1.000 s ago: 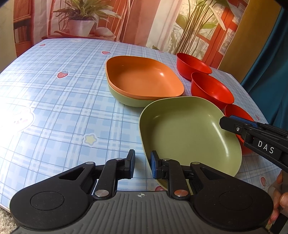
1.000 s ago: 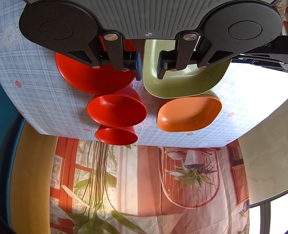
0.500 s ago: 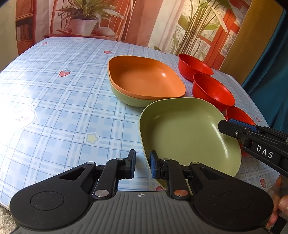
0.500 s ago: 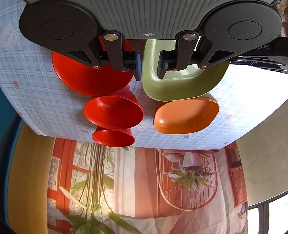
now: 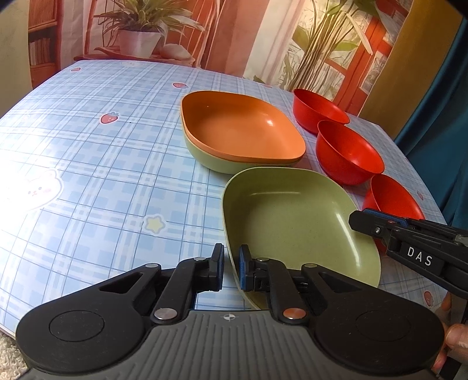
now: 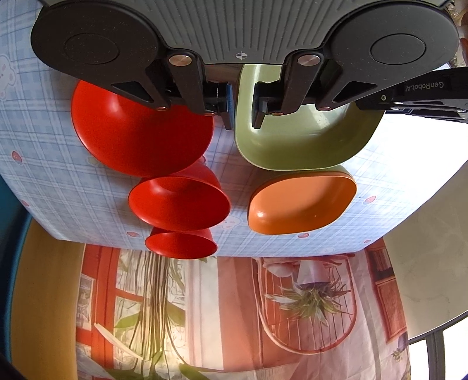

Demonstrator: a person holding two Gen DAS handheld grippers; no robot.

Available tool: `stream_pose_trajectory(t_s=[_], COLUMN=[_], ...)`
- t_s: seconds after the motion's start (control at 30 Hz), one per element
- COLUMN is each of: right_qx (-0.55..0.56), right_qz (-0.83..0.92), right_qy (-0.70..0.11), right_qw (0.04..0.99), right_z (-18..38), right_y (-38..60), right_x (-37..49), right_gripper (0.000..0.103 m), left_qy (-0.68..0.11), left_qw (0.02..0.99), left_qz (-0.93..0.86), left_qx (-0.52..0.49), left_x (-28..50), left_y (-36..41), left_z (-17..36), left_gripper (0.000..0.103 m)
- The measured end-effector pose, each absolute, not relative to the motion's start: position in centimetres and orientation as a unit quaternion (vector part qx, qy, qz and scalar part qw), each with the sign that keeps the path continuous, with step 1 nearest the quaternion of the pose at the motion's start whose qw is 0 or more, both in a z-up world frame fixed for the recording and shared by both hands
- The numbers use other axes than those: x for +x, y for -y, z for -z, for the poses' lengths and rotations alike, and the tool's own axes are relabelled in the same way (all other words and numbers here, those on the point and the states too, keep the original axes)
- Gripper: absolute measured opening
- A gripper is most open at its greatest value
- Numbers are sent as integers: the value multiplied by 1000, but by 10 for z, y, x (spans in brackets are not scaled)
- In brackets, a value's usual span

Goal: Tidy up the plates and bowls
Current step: 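Lift the green plate with the left gripper over the orange plate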

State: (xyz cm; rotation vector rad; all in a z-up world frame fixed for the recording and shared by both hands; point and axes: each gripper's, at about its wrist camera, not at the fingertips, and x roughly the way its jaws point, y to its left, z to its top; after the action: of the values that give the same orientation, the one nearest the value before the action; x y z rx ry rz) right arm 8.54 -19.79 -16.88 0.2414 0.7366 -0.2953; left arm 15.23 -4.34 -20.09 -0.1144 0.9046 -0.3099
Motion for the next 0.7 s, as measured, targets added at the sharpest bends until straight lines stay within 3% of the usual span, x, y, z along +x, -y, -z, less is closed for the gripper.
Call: stream_pose_trajectory(t_s=[0.7], right_qx=[122], right_qz=[134], right_qy=[-322], right_qw=[929], right_z=[150], right_y=[204], right_x=[85], right_gripper=[7], left_qy=[-405], left_qw=[900], left_qz=[160], left_qx=[-33], left_x=[152], left_y=[42], left_z=[172], left_gripper=[10])
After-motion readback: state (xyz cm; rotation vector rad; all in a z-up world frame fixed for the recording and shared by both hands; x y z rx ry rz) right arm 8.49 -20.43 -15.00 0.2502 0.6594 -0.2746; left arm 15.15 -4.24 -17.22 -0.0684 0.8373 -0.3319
